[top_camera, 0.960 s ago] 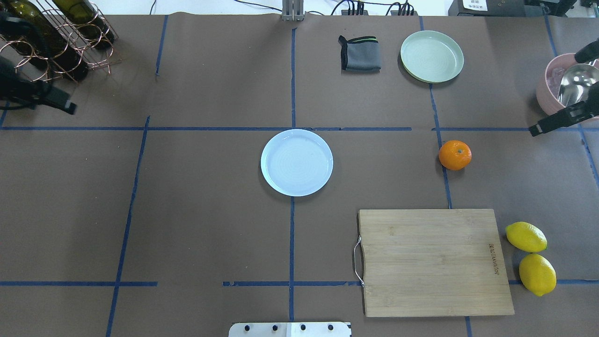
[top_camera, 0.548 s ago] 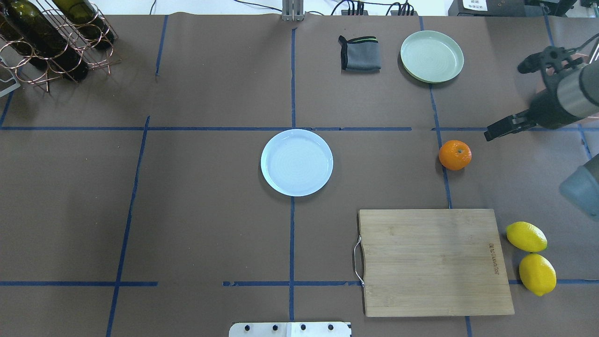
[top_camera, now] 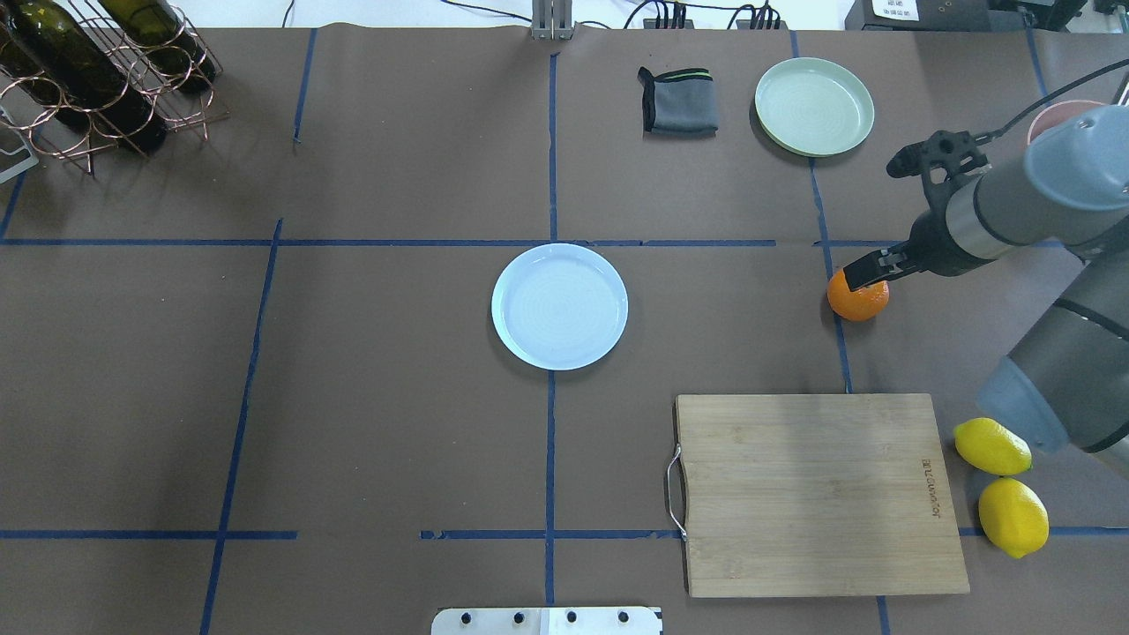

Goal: Pick orange to plate
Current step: 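Close the right gripper on the orange and lift it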

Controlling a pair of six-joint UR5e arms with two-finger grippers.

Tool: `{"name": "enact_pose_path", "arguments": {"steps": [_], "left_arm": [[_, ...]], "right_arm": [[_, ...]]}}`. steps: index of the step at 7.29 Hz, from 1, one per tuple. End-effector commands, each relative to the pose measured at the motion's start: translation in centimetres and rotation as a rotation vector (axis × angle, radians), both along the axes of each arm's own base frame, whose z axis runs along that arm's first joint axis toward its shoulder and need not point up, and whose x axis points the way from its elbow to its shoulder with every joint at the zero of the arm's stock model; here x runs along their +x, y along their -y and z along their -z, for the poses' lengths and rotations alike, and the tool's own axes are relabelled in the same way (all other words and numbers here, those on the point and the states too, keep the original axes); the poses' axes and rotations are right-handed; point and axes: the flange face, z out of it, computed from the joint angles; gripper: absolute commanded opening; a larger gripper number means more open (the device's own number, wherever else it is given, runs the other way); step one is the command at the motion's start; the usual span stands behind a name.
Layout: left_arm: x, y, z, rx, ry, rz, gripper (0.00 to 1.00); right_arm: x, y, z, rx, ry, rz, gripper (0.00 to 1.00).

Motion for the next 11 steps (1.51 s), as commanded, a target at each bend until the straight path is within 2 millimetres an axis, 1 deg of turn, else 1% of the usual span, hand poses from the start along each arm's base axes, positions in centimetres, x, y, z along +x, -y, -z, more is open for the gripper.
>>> {"name": "enact_pose_path", "arguments": {"steps": [1, 2, 3, 4, 6, 7, 8, 9, 10, 11], "left_arm": [[-0.1, -0.1, -0.1, 0.0, 0.004, 0.0, 1.0], [-0.1, -0.1, -0.1, 0.0, 0.002, 0.0, 1.0], [-0.1, -0.1, -0.1, 0.001, 0.002, -0.001, 1.0], [-0.1, -0.2, -0.1, 0.0, 0.003, -0.001, 1.0], [-0.1, -0.2, -0.1, 0.001, 0.001, -0.001, 1.0], [-0.1, -0.2, -0.1, 0.001, 0.001, -0.001, 1.0], [-0.1, -0.2, -0.1, 0.001, 0.001, -0.001, 1.0], [-0.1, -0.2, -0.1, 0.002, 0.001, -0.002, 1.0], [0.0, -0.3, -0.1, 0.002, -0.002, -0.003, 1.0], [0.0, -0.2, 0.1, 0.005, -0.004, -0.003, 1.0]], "right_arm": [[-1.9, 0.6, -3.1, 0.048, 0.033, 0.003, 1.0], [-2.3, 0.7, -2.9, 0.056, 0.044, 0.008, 1.0], [-2.4, 0.6, -3.2, 0.053, 0.04, 0.009, 1.0], [-2.5, 0.7, -4.5, 0.039, 0.023, 0.011, 1.0], [-2.5, 0.8, -4.6, 0.039, 0.021, 0.011, 1.0], [-2.5, 0.7, -3.8, 0.042, 0.038, 0.016, 0.24], [-2.8, 0.9, -2.6, 0.053, 0.053, 0.013, 0.0], [-2.7, 0.7, -0.9, 0.039, 0.086, -0.026, 0.0], [-3.4, 0.5, 3.4, 0.034, 0.149, -0.067, 0.0], [-7.1, 0.0, 8.0, -0.01, 0.211, -0.098, 0.0]]}}
